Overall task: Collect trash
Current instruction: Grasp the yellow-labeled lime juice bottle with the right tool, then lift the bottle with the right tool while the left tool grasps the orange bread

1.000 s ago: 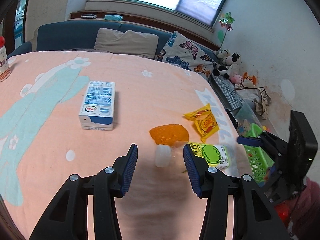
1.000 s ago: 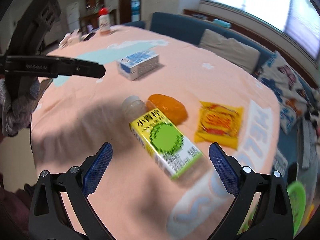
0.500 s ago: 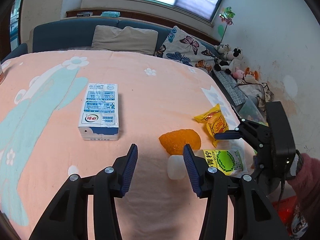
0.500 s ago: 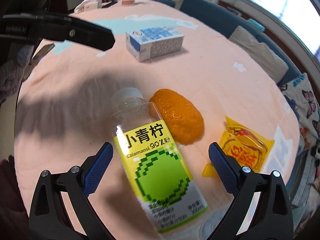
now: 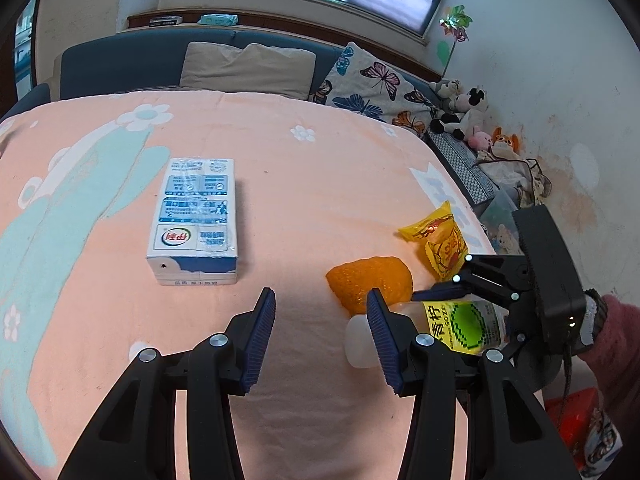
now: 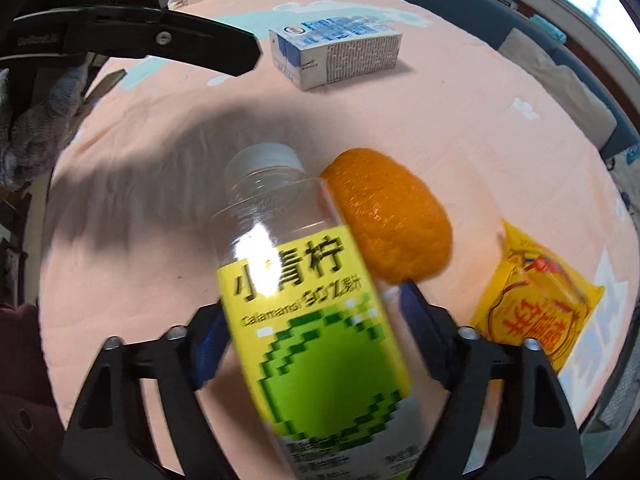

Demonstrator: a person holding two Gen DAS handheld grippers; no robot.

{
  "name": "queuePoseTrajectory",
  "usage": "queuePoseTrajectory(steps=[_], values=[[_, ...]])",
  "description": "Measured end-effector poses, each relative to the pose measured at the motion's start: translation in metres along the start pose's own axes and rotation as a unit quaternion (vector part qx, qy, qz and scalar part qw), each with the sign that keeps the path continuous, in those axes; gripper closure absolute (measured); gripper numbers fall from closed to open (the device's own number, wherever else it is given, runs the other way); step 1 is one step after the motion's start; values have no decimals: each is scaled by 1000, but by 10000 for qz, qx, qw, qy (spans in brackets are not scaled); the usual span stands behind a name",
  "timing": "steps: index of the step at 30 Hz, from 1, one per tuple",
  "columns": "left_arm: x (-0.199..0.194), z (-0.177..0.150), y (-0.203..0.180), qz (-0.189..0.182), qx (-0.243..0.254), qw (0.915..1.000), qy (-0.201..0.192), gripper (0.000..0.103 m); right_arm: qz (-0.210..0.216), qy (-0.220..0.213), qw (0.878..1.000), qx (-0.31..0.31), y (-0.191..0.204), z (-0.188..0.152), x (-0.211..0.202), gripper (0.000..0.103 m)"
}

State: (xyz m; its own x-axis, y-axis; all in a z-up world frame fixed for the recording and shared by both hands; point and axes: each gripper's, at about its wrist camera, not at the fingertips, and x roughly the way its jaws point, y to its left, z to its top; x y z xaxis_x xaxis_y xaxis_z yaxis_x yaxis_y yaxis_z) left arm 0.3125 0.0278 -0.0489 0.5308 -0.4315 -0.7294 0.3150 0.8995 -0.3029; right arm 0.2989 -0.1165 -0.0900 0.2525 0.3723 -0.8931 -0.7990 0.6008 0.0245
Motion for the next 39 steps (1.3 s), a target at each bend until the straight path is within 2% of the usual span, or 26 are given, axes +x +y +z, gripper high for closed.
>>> queuePoseTrajectory(steps=[8, 9, 11, 17, 20, 24, 31, 35, 37, 39], values=[[5, 3, -18, -149, 269, 9995, 19, 57, -235, -253, 9983, 469, 16, -31, -37, 41], [8, 3, -23, -177, 347, 9992, 48, 56, -272, -322, 9974, 591, 16, -36, -44, 42], [14, 3, -31, -216, 484, 9985, 102, 45, -305, -426, 9957, 762, 16, -43, -55, 42], [41, 4, -54, -297, 910, 9950, 289, 38, -646, -642, 9874, 1293, 14, -72, -87, 43], [52, 5, -62, -246, 1156, 9924, 332, 30, -781, -780, 9823, 1516, 14, -85, -102, 43], [71, 10, -72, -150, 1474, 9879, 462, 28, -877, -937, 9736, 1889, 9, -104, -117, 43], [95, 15, -74, -82, 1765, 9823, 621, 29, -954, -1156, 9582, 2437, 0, -135, -141, 43], [100, 15, -71, -62, 1765, 9824, 610, 36, -1064, -1296, 9485, 2688, -3, -151, -153, 43], [100, 15, -69, -19, 1751, 9829, 570, 45, -1110, -1351, 9438, 2803, -3, -158, -158, 43], [99, 15, -68, -38, 1721, 9836, 539, 49, -1140, -1394, 9400, 2898, -4, -163, -162, 43]])
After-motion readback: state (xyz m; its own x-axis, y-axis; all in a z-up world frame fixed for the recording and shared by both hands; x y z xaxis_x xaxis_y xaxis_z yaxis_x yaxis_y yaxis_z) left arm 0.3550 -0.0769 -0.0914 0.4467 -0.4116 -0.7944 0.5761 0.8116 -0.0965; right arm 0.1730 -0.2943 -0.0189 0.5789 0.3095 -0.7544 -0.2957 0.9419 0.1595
